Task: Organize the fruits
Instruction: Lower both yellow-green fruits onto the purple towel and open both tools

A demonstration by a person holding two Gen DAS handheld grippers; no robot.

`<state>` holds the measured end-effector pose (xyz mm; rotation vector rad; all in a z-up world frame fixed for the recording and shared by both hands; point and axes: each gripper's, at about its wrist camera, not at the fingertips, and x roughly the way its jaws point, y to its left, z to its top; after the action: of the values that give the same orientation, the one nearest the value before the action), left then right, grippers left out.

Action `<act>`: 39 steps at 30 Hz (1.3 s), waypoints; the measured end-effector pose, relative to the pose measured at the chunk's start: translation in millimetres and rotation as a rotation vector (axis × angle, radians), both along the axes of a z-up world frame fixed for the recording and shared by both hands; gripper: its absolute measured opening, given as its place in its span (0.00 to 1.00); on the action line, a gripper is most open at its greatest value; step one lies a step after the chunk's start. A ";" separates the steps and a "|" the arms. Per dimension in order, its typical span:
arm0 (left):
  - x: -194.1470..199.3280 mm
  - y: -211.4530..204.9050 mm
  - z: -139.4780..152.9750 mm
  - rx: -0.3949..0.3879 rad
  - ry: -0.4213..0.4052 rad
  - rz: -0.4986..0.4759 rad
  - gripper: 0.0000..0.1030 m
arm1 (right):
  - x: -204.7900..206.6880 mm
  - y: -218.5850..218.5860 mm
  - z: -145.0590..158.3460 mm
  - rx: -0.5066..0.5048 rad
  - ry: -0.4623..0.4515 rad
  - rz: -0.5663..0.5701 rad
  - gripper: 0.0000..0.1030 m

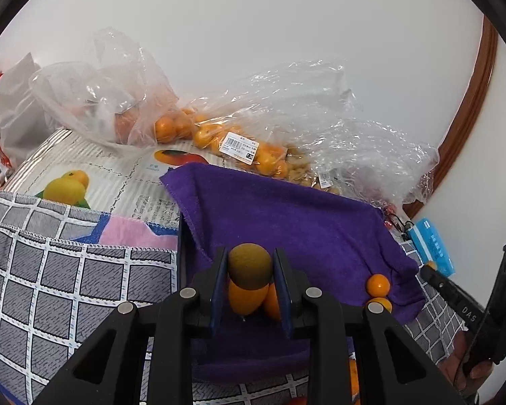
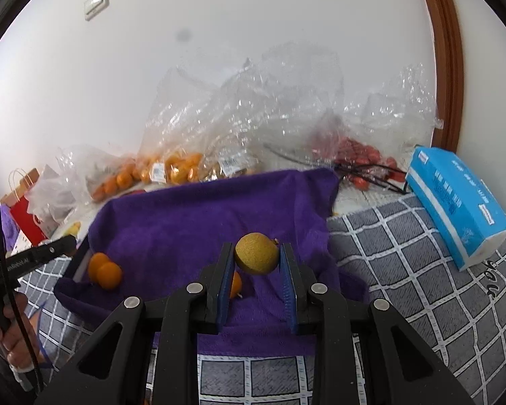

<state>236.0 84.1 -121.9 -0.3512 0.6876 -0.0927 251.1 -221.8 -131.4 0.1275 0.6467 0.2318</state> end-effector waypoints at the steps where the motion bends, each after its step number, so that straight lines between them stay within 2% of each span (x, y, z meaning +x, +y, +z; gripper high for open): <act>1: 0.0 -0.1 -1.1 0.002 0.004 0.001 0.25 | 1.8 0.9 -2.9 0.004 0.013 0.006 0.26; 6: -0.1 -6.6 -10.0 -0.020 0.058 -0.004 0.25 | 3.7 5.9 -13.5 -0.001 0.054 0.019 0.26; 10: 1.4 -20.7 -13.6 0.035 0.075 -0.018 0.25 | 8.3 7.9 -21.5 0.016 0.092 0.020 0.26; 13: 2.4 -23.1 -18.6 0.016 0.101 -0.030 0.25 | 9.6 8.7 -24.9 0.008 0.102 0.019 0.26; 18: 2.6 -25.0 -19.6 0.027 0.098 -0.034 0.25 | 12.3 13.3 -30.6 0.000 0.124 0.035 0.26; 27: 3.4 -19.1 -20.2 -0.015 0.111 -0.033 0.25 | 11.8 17.5 -32.9 -0.027 0.109 0.040 0.27; 29: 4.3 -18.0 -20.3 -0.016 0.112 -0.031 0.25 | 10.6 16.7 -31.8 -0.019 0.105 0.045 0.29; 31: 4.5 -16.8 -20.2 -0.019 0.111 -0.025 0.25 | 9.2 16.5 -30.3 -0.013 0.095 0.041 0.38; 34: 4.7 -14.4 -19.2 -0.034 0.110 -0.025 0.25 | 6.4 15.9 -27.7 0.001 0.075 0.038 0.45; 37: 2.3 -12.2 -15.6 -0.040 0.090 -0.019 0.29 | 3.7 16.9 -24.6 0.005 0.049 0.037 0.53; 39: 1.4 -11.5 -12.9 -0.040 0.078 -0.015 0.32 | 1.7 17.9 -22.6 0.003 0.032 0.039 0.54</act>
<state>237.4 72.6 -134.8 -0.3898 0.7666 -0.1081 252.8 -203.8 -153.9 0.1219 0.6810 0.2683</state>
